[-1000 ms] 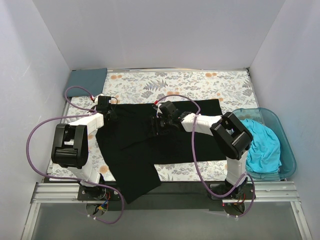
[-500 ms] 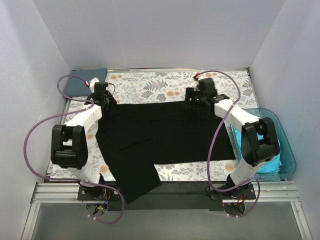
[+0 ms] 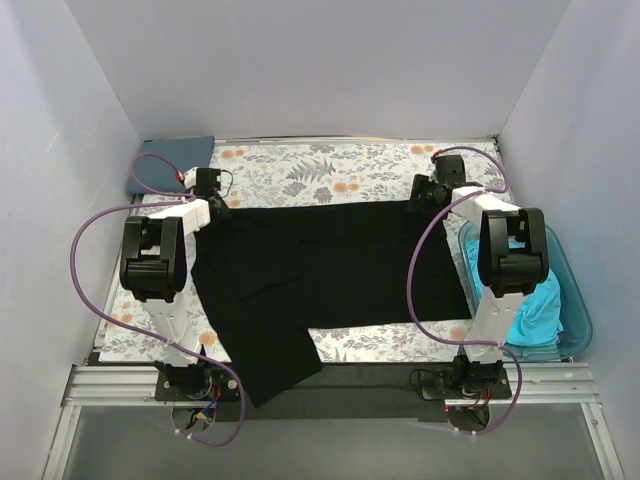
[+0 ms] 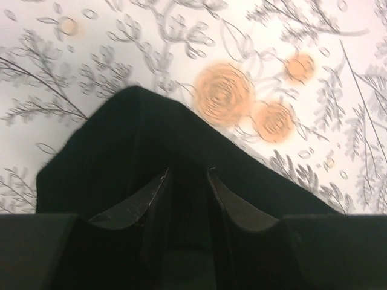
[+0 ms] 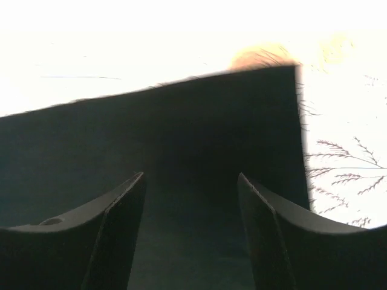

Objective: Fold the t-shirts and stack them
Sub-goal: Fold the tshirt

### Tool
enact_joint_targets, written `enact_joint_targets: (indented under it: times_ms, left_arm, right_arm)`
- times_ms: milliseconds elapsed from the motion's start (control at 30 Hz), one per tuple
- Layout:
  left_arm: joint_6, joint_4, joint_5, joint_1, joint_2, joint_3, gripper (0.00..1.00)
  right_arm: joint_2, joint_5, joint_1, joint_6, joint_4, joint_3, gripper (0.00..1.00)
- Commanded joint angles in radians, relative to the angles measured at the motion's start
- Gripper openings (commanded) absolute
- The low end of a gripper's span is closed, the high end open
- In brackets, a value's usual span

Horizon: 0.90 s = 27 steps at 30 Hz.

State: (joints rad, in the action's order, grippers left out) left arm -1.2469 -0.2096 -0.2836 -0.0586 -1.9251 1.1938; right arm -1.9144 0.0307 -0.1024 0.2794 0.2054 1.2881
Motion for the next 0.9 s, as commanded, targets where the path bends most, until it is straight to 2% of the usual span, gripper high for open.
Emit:
enact_joint_targets:
  times_ms: [0, 267, 567, 867]
  left_arm:
    - [-0.008, -0.002, -0.048, 0.051, 0.012, 0.010, 0.29]
    - [-0.063, 0.006, 0.000, 0.163, 0.089, -0.057, 0.29]
    - [-0.114, 0.045, 0.050, 0.167, 0.155, -0.037, 0.36]
    - [-0.118, 0.052, 0.058, 0.167, 0.074, 0.003, 0.35]
  right_arm:
    - [-0.056, 0.018, 0.035, 0.020, -0.026, 0.051, 0.58]
    - [-0.100, 0.034, 0.092, 0.053, -0.027, 0.040, 0.58]
    - [-0.104, 0.090, 0.092, 0.038, -0.032, 0.051, 0.58]
    - [-0.092, 0.097, 0.092, 0.024, -0.032, 0.062, 0.58]
